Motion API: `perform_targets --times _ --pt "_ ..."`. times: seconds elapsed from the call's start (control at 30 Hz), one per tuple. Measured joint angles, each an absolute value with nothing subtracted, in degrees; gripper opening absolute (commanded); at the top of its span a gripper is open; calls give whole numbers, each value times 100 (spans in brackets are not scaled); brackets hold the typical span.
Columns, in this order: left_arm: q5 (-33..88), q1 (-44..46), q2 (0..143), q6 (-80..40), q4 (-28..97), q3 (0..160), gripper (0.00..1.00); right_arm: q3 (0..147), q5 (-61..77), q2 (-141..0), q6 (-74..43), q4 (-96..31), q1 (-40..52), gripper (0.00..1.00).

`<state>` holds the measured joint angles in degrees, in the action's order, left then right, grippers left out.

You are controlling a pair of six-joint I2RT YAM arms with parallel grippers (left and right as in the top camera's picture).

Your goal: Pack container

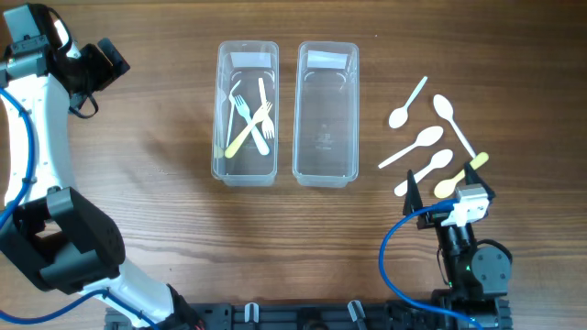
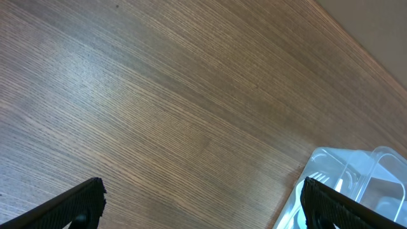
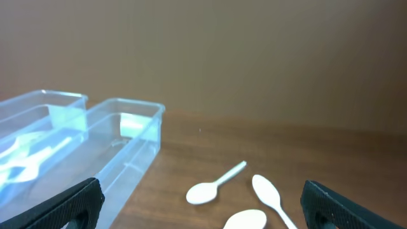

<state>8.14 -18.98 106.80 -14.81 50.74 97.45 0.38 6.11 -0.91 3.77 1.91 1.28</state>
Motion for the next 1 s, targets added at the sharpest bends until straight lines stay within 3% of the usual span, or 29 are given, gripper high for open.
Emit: perform_targets --times 0.13,0.37,0.77,1.0 --pt "812 -1898 10680 -1496 5076 9745 100 36 587 -91 -183 840 128 100" --pt "794 -1898 10680 -1498 5076 9745 100 961 -1048 -856 -993 1564 128 100" --pt "794 -1898 10659 -1520 5089 9745 100 5231 -792 -7218 -1546 1066 128 100" --pt "794 -1898 10652 -1522 5094 9745 100 5590 -471 -9085 -2152 1396 121 100"
